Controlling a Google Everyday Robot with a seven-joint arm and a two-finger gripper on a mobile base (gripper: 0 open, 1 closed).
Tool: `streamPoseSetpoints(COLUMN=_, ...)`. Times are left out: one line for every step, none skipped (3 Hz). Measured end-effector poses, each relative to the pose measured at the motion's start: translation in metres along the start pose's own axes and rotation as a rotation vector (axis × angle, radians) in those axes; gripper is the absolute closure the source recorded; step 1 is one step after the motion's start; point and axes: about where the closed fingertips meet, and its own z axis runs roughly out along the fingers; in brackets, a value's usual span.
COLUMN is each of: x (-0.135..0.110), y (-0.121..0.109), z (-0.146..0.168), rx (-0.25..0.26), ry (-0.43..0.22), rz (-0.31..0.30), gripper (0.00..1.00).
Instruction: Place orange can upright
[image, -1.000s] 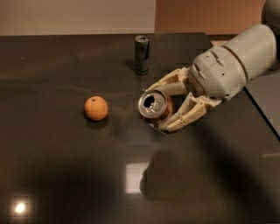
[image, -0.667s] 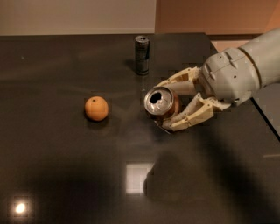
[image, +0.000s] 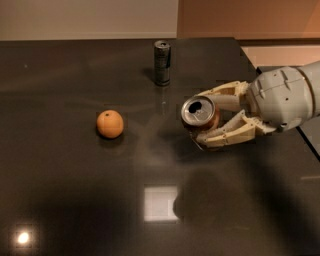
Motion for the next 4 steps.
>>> streamPoseSetpoints(x=0.0175, y=-0.0027, z=0.0022, rx=0.051, ry=-0.072, rz=0.007, gripper=1.0)
streamPoseSetpoints(x=0.0174, y=-0.0027, z=0.0022, rx=0.051, ry=-0.072, rz=0.007, gripper=1.0)
streamPoseSetpoints(x=0.0138, y=-0.0018, z=0.0012, rx=0.065, ry=-0.077, rz=0.035, gripper=1.0)
streamPoseSetpoints(x=0.0116, y=-0.0011, z=-0.0044, rx=0.116, ry=-0.126, rz=0.119, gripper=1.0)
